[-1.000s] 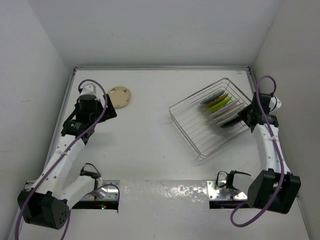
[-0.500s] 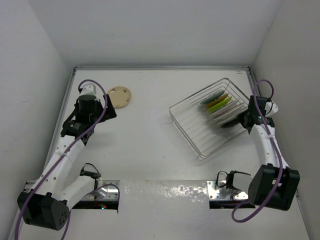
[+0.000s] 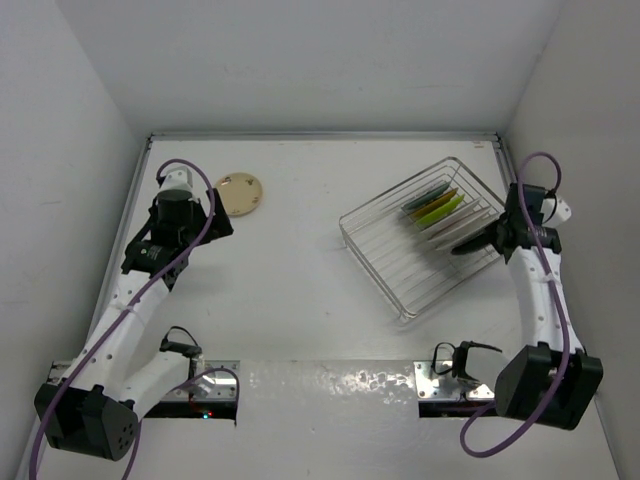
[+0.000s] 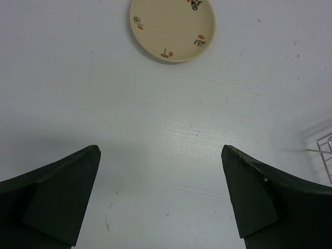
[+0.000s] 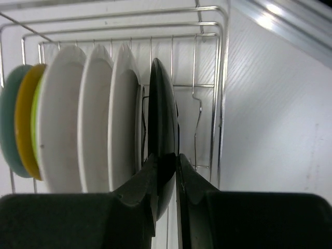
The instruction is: Unload the plates from the dish rack
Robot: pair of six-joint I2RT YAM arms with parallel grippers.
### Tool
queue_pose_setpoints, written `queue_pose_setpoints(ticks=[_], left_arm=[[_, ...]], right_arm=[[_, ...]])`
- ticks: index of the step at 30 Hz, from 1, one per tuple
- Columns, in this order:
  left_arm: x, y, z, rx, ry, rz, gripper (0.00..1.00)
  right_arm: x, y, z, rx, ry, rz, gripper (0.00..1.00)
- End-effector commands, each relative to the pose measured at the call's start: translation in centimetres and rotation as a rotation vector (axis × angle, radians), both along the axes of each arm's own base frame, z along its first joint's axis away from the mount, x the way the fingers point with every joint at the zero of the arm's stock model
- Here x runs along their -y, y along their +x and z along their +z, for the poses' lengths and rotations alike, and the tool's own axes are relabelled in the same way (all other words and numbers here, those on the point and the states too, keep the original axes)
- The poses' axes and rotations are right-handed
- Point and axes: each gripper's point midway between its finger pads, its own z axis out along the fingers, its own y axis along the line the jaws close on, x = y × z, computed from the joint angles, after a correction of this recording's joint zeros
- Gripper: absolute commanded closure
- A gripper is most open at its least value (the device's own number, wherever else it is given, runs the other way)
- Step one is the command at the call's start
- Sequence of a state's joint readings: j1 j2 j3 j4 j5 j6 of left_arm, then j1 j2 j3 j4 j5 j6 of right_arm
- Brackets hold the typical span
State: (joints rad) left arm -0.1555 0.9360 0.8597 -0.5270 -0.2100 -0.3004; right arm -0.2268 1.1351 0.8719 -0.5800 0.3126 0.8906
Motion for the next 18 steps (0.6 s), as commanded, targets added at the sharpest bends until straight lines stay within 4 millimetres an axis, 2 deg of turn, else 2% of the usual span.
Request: queue_pose_setpoints(ticks=[1,8,9,12,13,15,16,17,18], left_arm=[[-0.1,0.7,1.1,0.043,-0.008,0.01,0.0],[0.7,0.9,2.2,0.064,-0.052,-0.008,0.0],[1.0,1.0,3.0,0.078,-0.066,-0.019,0.0],[3.4,1.4,5.1,0.119,-0.17,-0.111,0.0],[5.6,1.6,6.9,0.152,-0.252,-0.199,0.0],[7.8,1.7,8.9,0.191,-0.344,-0.296,0.0],[10.2,1.7,10.8,0.226,-0.44,-0.404,0.0],[11.4,1.7,11.6,0.24,-0.488,-0.463,0.0],[12.4,1.6,12.3,0.249,-0.534,-0.515,0.0]], right_arm=[[1.5,0.2,6.8,0.12,-0.097,-0.036,0.97],[2.8,-2.5,12.2,0.136,-0.227,-0.049,0.97],[2.7,-2.9,13.9,0.168,-0.251,-0.036,0.97],[1.6,-2.6,16.9,0.267,-0.254,0.035,0.99],[0.0,-2.1,17.9,0.339,-0.215,0.115,0.99],[-2.2,-0.5,20.5,0.465,-0.181,0.232,1.0],[-4.9,0.4,21.2,0.521,-0.111,0.371,1.0],[-6.4,1.5,23.0,0.615,-0.091,0.454,1.0],[-8.0,2.1,23.8,0.67,-0.05,0.538,1.0]])
